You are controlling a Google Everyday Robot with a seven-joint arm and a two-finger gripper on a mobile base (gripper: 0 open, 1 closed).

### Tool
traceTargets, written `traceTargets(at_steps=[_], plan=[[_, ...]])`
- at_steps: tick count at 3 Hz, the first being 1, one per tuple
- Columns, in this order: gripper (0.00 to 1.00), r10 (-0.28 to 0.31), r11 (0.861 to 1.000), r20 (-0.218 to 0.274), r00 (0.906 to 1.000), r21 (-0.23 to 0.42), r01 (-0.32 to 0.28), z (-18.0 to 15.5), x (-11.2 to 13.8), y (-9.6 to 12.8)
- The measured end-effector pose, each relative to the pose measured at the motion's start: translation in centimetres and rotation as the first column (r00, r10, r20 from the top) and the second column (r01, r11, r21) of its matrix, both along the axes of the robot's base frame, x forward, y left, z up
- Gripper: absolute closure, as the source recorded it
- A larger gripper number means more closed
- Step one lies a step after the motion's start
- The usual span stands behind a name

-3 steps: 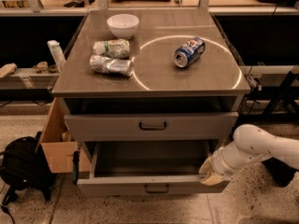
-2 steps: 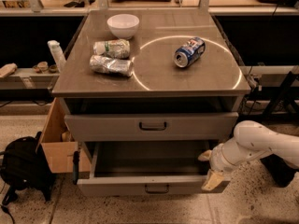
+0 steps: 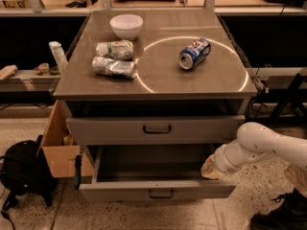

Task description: Open middle drawer

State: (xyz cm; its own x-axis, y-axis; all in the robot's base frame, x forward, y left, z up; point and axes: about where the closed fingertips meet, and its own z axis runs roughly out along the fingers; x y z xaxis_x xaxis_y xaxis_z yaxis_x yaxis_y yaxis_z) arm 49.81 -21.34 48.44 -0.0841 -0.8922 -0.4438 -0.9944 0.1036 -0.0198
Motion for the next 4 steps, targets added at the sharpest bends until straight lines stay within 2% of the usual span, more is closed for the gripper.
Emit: traceTargets(at_steps=[1, 2, 3, 4], plan=[[1.0, 0.007, 1.0, -0.016, 0.9999, 0.005, -0.007, -1.9, 0.3, 0.3], [1.0, 0.017, 1.0, -0.056, 0.9983, 0.006, -0.017, -4.1, 0.1, 0.4], [1.0, 0.026, 0.999, -0.108, 0.9938, 0.023, -0.024, -5.3, -1.8, -0.2], [1.0, 0.038, 0.998, -0.161, 0.9863, 0.057, -0.029, -5.1, -5.4, -1.2]])
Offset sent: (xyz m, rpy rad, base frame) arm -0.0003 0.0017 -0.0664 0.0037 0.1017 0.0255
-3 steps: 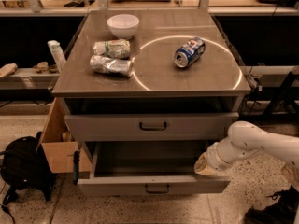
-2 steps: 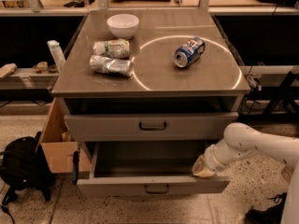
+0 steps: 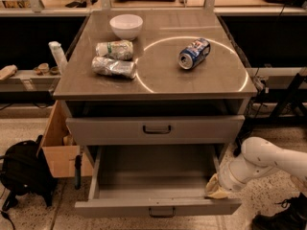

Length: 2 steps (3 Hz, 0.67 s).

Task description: Open middle drawer

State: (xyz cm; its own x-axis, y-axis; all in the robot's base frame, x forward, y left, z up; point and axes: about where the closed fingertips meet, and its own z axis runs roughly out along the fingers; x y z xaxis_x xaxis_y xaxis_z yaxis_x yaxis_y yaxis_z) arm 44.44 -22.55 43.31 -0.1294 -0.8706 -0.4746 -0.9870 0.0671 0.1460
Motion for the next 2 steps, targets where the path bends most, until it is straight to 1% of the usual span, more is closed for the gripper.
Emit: traceTargets(at_steps=[1, 2], plan=[[1.0, -0.024, 1.0, -0.039, 0.9989, 0.019, 0.025, 1.03, -3.71, -1.28], [1.0, -0.024, 1.0, -0.039, 0.9989, 0.019, 0.025, 1.17, -3.57, -1.2]])
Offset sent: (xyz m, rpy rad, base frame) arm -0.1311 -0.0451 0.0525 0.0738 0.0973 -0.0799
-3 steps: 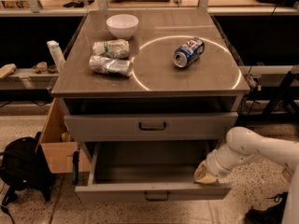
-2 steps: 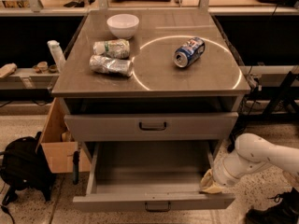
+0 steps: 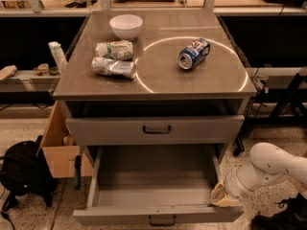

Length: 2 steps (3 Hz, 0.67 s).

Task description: Open middle drawer

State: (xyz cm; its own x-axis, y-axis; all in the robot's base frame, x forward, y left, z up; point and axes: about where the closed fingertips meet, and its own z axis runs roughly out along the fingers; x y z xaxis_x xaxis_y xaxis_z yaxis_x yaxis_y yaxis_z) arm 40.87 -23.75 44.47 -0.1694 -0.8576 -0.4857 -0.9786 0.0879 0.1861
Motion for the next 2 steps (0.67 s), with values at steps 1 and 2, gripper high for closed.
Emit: traceTargets(at_steps=[1, 2], plan=[[0.86, 0.0, 1.0, 0.0, 1.0, 0.0, 0.0, 0.0, 0.0, 0.0], [0.63, 0.0, 1.0, 0.0, 1.0, 0.0, 0.0, 0.0, 0.0, 0.0]])
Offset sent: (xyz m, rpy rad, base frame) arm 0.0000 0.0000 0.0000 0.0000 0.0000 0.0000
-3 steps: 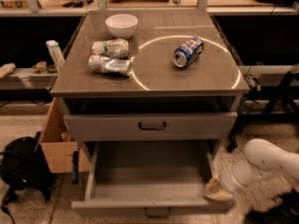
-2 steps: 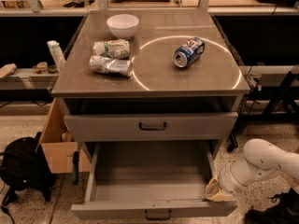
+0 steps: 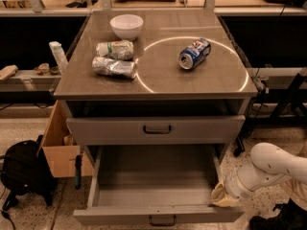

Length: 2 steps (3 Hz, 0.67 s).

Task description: Open middle drawer

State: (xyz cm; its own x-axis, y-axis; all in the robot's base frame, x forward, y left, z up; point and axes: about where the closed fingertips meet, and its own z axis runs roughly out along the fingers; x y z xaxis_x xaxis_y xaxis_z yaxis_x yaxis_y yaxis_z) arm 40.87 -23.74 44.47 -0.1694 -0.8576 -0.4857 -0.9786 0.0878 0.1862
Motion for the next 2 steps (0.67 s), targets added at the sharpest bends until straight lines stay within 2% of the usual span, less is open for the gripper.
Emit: traceTargets(at_steps=[1, 2], plan=[[0.32, 0.0, 1.0, 0.0, 1.0, 0.0, 0.0, 0.0, 0.0, 0.0], [0.09, 0.0, 1.0, 0.0, 1.0, 0.0, 0.0, -0.01, 0.0, 0.01]])
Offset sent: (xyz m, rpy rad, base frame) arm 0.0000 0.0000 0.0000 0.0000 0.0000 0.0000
